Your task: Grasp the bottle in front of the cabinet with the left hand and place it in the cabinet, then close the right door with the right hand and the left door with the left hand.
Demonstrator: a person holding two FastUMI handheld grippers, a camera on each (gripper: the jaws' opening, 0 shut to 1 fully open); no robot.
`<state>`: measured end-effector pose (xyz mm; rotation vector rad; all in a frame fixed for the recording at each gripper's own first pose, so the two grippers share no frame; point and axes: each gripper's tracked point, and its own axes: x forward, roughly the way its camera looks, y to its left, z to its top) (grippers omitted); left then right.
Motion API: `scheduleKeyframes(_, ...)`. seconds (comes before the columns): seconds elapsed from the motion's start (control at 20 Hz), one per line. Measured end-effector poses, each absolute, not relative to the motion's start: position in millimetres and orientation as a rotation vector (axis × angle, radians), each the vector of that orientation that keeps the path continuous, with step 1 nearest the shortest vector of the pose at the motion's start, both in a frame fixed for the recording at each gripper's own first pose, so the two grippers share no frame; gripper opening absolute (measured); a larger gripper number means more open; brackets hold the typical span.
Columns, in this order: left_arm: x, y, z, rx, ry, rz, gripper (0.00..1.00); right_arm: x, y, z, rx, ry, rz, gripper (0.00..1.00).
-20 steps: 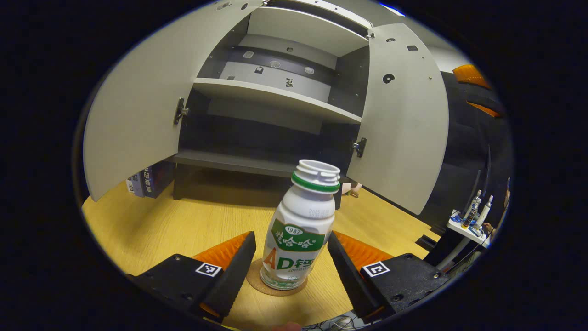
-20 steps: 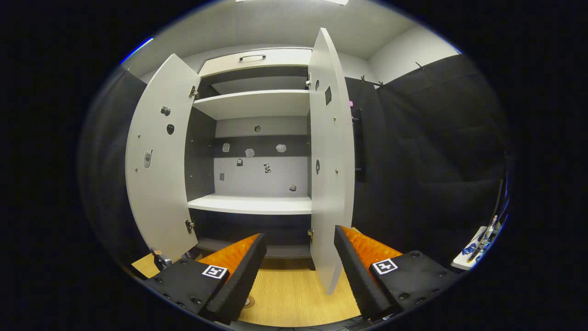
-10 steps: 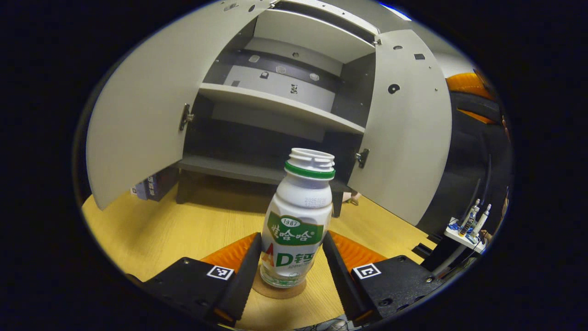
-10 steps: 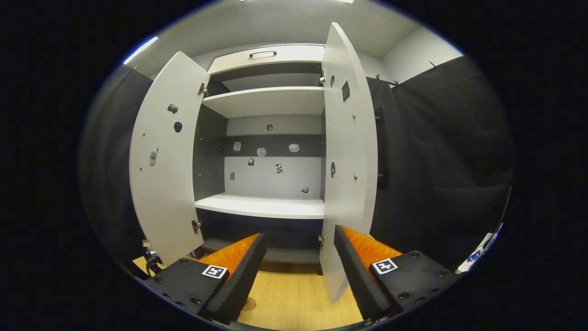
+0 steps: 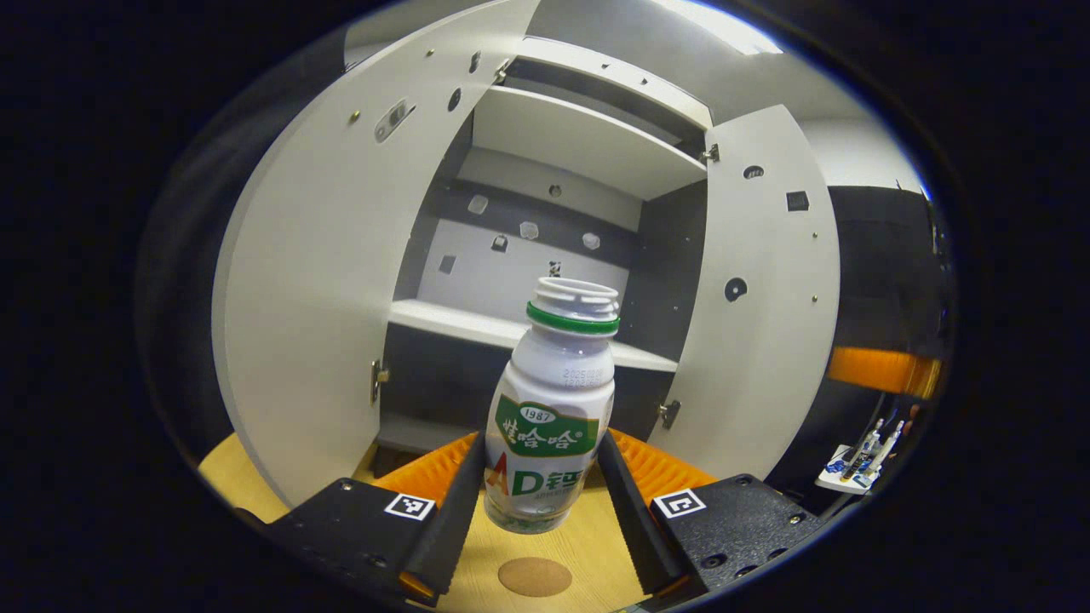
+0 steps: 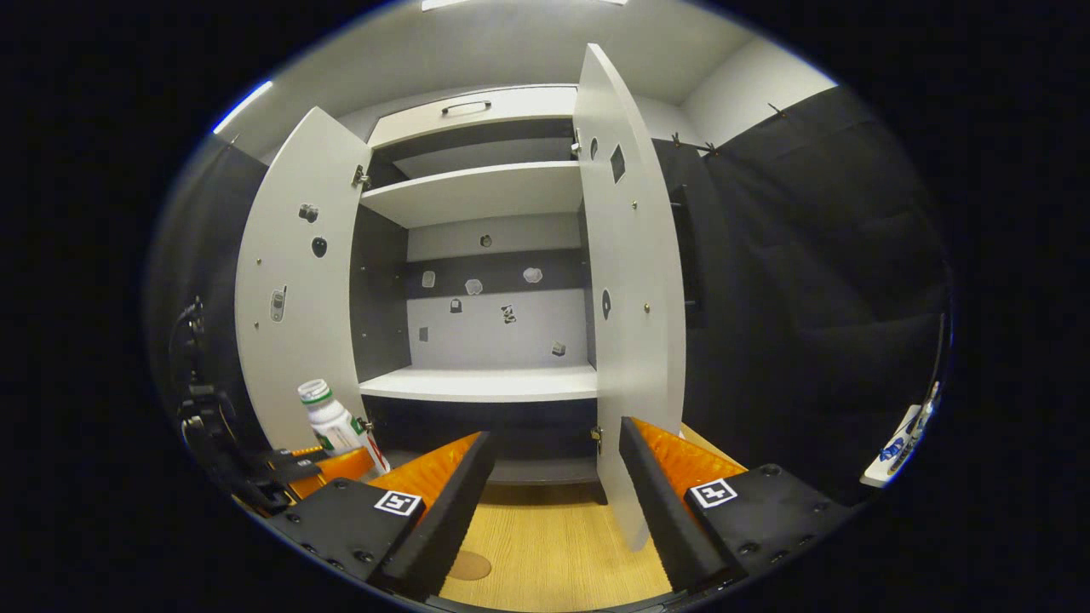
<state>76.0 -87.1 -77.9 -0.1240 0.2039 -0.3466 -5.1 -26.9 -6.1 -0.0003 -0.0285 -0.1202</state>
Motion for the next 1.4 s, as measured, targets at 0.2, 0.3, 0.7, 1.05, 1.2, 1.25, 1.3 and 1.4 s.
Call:
scheduleKeyframes(0.2,118,-111,-6,-0.123,0.119,-0.381,0.79,-19,-42,-8,-0.036,-0.025,-0.144,0.98)
scheduleKeyframes(0.3,146,-125,21,-0.085,0.083,-0.370,0.79,-27,-51,-5,-0.047,-0.033,-0.151,0.98)
scheduleKeyframes(0.7,269,-179,66,-0.084,0.102,-0.376,0.79,-49,-89,-25,0.048,0.010,-0.228,0.98)
scheduleKeyframes(1.05,367,-204,2,0.073,0.269,-0.330,0.79,-76,-144,-29,0.104,-0.005,-0.383,0.98)
scheduleKeyframes(1.2,382,-213,-28,0.064,0.342,-0.333,0.79,-88,-168,-32,0.132,-0.013,-0.430,0.98)
scheduleKeyframes(1.25,388,-215,-39,0.059,0.363,-0.326,0.79,-92,-173,-32,0.142,-0.013,-0.443,0.98)
scheduleKeyframes(1.3,391,-214,-48,0.057,0.382,-0.311,0.79,-95,-177,-32,0.149,-0.015,-0.451,0.98)
scheduleKeyframes(1.4,395,-214,-63,0.053,0.418,-0.293,0.80,-99,-184,-31,0.156,-0.022,-0.469,0.98)
